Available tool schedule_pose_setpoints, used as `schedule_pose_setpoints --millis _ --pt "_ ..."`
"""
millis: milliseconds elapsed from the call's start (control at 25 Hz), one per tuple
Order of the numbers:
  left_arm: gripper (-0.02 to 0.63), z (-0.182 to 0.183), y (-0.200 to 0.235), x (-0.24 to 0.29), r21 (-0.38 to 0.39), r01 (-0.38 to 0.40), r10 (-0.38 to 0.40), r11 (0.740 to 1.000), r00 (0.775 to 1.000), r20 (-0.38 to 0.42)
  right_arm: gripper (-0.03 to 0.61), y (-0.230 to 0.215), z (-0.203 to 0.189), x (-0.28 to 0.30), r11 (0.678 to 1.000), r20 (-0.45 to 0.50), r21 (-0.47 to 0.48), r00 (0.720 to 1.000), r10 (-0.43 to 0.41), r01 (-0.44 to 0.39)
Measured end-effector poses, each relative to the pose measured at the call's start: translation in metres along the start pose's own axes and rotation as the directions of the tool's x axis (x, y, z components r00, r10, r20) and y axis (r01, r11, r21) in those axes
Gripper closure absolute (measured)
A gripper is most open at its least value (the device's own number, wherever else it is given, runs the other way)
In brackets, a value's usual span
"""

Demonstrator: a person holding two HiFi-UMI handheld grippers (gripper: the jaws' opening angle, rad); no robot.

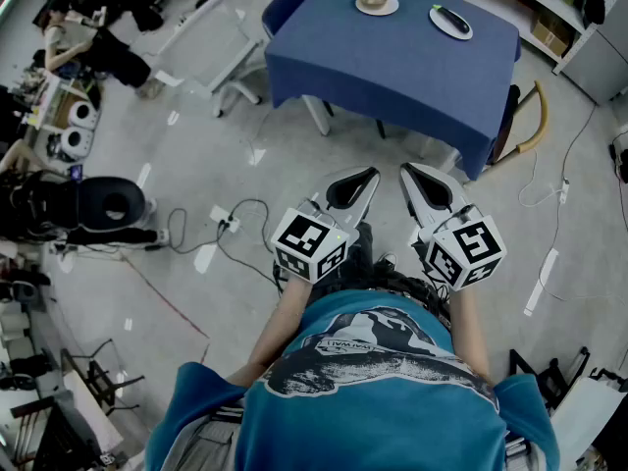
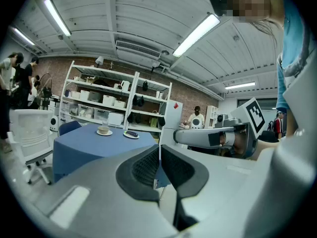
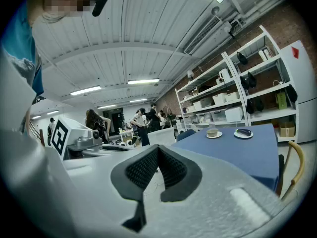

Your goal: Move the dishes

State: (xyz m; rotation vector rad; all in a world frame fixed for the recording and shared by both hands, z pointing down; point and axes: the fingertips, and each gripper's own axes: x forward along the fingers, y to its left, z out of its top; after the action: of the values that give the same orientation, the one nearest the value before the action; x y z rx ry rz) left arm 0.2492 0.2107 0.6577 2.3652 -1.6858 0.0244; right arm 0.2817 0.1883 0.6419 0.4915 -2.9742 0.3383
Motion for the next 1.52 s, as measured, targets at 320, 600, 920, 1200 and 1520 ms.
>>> schedule_pose_setpoints --millis 320,600,920,1200,1520 --pt "0.592 -0.007 0.002 0.003 0.028 0.009 -0.008 1.000 1.000 -0.026 0.577 -0.001 -0.008 0.006 0.999 0.017 -0.032 1.000 -0.020 0.020" --pt "0.592 -0.006 0.000 0.009 0.019 -0.018 0.019 1.000 0.999 -0.030 0.575 -0.007 -0.015 0.005 0.995 -0.022 -0.097 0.999 -0.025 0.023" --pt "0.594 -0.005 0.013 0.008 0.010 -0.044 0.045 0.999 0.998 -0.050 0.575 -0.013 -0.021 0.018 0.998 -0.037 -0.064 0.999 -0.006 0.003" --pt "0.597 0.002 0.033 0.005 0.001 -0.056 0.056 0.998 0.998 -0.039 0.575 -0.019 -0.017 0.045 0.999 -0.030 -0.046 1.000 0.007 -0.008" --pt "0.595 0.013 0.092 -0.002 -0.012 -0.060 0.060 0.998 0.998 -0.022 0.575 -0.029 -0.003 0.109 0.999 -0.020 -0.051 1.000 -0.006 0.005"
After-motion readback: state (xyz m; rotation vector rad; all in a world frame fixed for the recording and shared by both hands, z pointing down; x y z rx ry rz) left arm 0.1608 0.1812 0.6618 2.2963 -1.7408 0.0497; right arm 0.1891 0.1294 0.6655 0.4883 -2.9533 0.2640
